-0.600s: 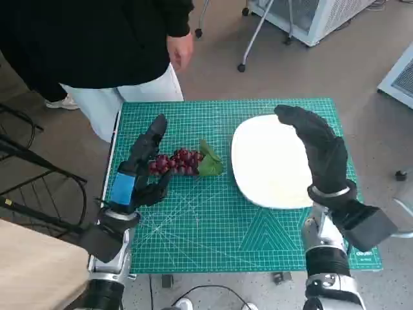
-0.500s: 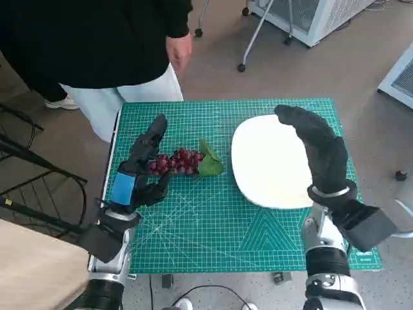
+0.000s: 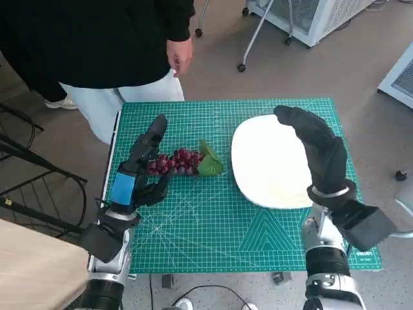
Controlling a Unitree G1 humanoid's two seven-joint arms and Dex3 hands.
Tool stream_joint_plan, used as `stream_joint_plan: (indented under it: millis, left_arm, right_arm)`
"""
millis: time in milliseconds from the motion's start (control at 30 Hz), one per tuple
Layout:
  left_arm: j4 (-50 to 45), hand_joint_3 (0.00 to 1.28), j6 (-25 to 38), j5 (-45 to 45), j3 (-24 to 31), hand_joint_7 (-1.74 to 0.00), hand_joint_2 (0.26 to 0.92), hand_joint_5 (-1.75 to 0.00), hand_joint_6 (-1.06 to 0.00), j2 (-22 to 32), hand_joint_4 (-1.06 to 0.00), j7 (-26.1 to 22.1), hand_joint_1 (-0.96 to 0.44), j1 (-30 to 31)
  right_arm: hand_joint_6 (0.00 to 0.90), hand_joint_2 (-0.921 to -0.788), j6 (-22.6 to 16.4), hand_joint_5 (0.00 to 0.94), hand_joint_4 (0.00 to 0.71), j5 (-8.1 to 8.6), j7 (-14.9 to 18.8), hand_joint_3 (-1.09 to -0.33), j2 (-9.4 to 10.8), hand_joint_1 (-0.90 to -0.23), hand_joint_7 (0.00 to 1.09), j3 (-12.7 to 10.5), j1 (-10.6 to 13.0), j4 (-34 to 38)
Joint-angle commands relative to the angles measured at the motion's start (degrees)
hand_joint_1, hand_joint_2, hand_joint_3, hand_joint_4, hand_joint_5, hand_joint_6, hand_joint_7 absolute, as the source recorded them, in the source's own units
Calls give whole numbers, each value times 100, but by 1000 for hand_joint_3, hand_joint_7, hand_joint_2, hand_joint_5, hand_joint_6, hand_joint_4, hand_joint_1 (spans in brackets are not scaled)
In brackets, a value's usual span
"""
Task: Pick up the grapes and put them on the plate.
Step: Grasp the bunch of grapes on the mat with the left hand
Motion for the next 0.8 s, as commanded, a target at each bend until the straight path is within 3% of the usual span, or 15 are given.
stream_joint_plan:
  millis: [33,800]
  left_arm:
    - [-67,438,-16,15,4,-10,921,-1,-293,-2,-215,31,-566,8]
    - [-81,440,-1,50,18,-9,921,0,-292,30,-216,56,-564,21]
  right_arm:
    - [3,-921,12,2,217,10,91,-649,-31,-593,358,0,-9,55]
    - [1,-921,59,1,215,-34,28,-648,-13,-598,358,17,59,-14]
